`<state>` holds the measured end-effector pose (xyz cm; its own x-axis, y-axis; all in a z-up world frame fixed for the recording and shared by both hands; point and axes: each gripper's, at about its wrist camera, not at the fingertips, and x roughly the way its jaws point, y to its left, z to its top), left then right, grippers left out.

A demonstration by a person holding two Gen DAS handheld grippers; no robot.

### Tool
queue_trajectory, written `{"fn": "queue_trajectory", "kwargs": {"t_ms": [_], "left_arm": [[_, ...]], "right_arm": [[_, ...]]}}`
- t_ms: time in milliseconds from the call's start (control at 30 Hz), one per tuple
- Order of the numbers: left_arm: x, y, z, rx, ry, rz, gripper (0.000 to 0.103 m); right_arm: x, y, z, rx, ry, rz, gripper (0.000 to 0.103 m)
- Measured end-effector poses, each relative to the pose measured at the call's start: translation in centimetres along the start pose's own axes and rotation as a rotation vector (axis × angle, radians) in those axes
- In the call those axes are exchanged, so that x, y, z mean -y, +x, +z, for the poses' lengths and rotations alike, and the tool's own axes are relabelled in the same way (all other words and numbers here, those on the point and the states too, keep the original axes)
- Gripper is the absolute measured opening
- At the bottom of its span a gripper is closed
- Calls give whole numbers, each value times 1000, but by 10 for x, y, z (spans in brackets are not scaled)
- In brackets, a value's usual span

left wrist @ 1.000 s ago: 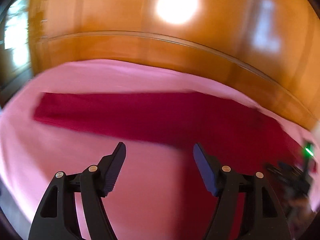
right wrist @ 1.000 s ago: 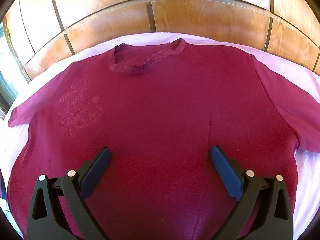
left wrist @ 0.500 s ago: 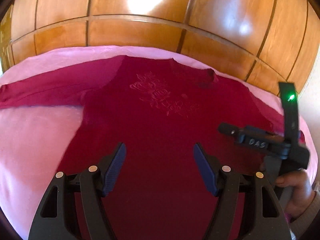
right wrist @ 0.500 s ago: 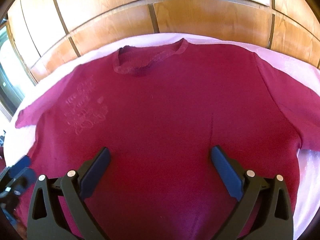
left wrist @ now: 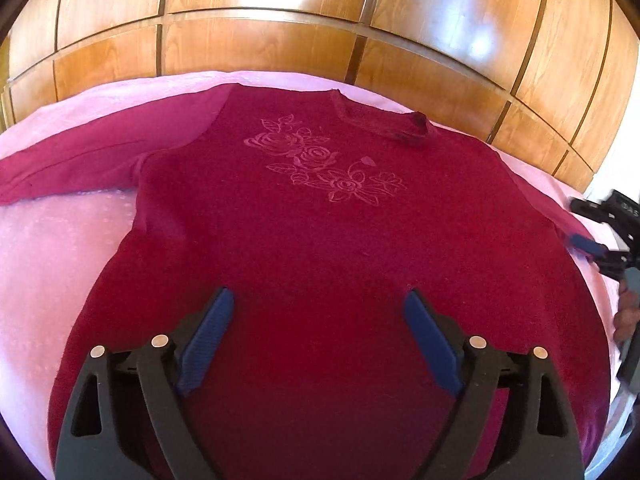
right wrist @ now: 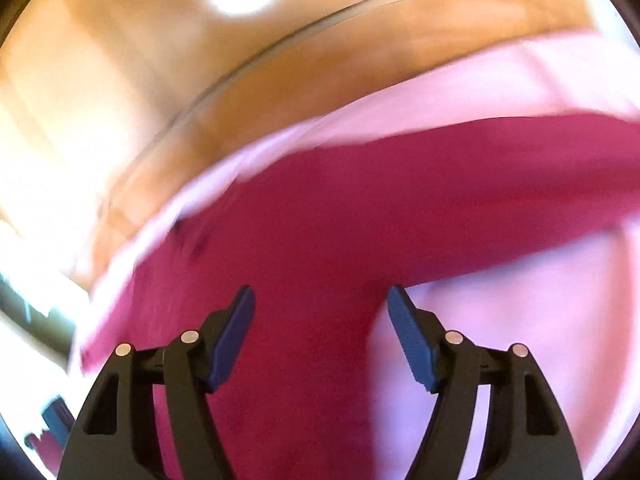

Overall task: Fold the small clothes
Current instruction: 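Grasp the sleeve cuff with the right gripper and fold it across the body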

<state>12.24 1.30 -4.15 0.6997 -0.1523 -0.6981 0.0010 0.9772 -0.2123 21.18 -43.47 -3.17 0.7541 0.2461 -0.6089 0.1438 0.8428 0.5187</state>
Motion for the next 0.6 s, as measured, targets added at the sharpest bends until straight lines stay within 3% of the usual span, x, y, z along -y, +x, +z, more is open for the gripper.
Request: {"fn": "queue_trajectory", "kwargs": {"t_ms": [67, 167, 200, 233, 300, 467, 500, 533, 600], "left_arm": [[1, 2, 0, -5, 8, -3, 90], [5, 4, 1, -11, 20, 8, 92], [5, 4, 1, -13, 23, 8, 92], [6, 5, 1, -16, 25, 9, 93], [8, 7, 1, -18, 27, 16, 93], [11, 9, 2, -27, 43, 31, 95], [12, 10, 2, -29, 45, 35, 95], [13, 11, 2, -30, 48, 37, 95], [13, 11, 2, -32, 51, 40, 95]], "right_arm": [[50, -18, 15, 57, 120, -63, 69], [128, -39, 29, 122, 325, -156, 57], [155, -46, 33, 150, 400, -172, 53], [173, -50, 37, 168, 447, -165, 43], [203, -55, 48, 202, 515, -173, 39], [225, -47, 80, 225, 515, -249, 24], [229, -46, 86, 216, 516, -284, 11], [231, -45, 91, 212, 502, -321, 6], [235, -48, 99, 211, 456, -385, 5]]}}
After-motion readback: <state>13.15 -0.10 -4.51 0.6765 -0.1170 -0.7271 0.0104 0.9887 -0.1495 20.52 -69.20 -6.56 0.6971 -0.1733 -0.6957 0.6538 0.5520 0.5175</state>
